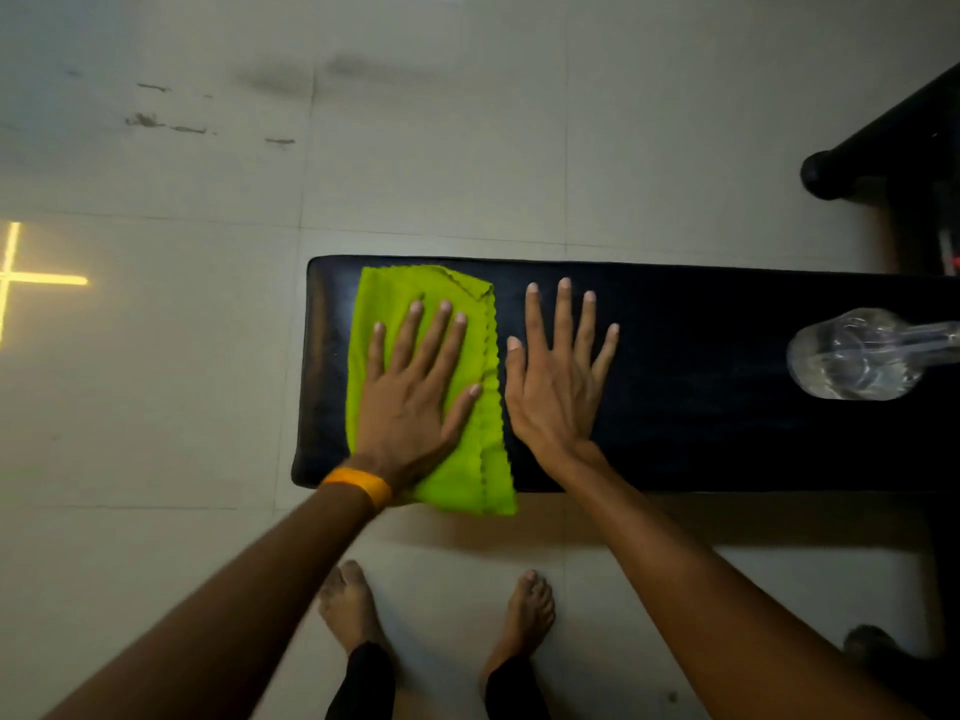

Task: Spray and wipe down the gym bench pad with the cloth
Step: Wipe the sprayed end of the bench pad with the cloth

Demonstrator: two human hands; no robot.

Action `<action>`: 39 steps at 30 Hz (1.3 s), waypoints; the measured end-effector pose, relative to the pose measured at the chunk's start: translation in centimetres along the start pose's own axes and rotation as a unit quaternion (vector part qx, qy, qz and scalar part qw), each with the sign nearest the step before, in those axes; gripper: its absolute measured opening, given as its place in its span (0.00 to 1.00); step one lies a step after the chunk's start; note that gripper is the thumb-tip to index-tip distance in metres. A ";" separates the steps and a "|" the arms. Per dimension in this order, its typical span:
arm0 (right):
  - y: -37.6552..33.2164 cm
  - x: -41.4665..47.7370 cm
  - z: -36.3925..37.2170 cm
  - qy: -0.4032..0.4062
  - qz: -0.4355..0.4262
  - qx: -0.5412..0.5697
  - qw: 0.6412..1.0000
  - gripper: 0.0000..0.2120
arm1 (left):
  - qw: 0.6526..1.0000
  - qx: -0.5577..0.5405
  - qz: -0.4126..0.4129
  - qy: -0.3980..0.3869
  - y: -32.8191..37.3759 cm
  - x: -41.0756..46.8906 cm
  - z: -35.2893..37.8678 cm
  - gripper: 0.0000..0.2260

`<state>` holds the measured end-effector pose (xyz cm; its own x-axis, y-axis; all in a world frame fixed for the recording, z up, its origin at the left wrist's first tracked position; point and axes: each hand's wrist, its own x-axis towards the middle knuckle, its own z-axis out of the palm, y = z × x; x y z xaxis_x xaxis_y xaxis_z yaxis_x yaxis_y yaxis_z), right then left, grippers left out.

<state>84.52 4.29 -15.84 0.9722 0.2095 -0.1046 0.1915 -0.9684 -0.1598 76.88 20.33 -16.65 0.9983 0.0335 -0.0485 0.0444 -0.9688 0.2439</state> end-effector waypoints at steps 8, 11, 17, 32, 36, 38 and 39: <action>0.3 -0.1 0.5 0.023 0.002 -0.017 1.000 0.29 | 0.995 -0.003 -0.100 0.018 -4.4 0.8 -1.2 0.34; 0.3 -0.1 0.3 0.018 0.002 -0.011 1.000 0.28 | 0.998 0.017 -0.052 0.005 -2.3 -4.7 -0.6 0.34; 0.8 0.0 0.6 0.014 -0.007 -0.003 1.000 0.28 | 0.999 0.001 -0.039 -0.006 -6.4 1.2 -1.3 0.34; 6.8 -0.1 -1.3 0.019 -0.024 -0.012 0.999 0.29 | 0.999 0.024 -0.040 -0.002 2.5 4.7 0.4 0.31; 6.9 -1.8 -1.2 0.030 0.014 -0.001 0.999 0.29 | 0.999 0.016 0.043 -0.020 6.6 -0.5 1.8 0.31; 7.1 -2.3 -1.2 0.029 0.019 0.004 0.999 0.29 | 0.997 0.013 0.070 -0.029 6.4 -1.6 1.7 0.31; 7.4 -2.3 -1.2 0.026 0.015 0.004 1.000 0.29 | 0.996 0.016 0.080 -0.029 5.8 -0.6 1.5 0.31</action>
<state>83.83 -3.49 -15.59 0.9833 0.1727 -0.0574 0.1612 -0.9729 -0.1659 76.45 14.36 -16.67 0.9883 -0.1361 -0.0683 -0.1179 -0.9678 0.2222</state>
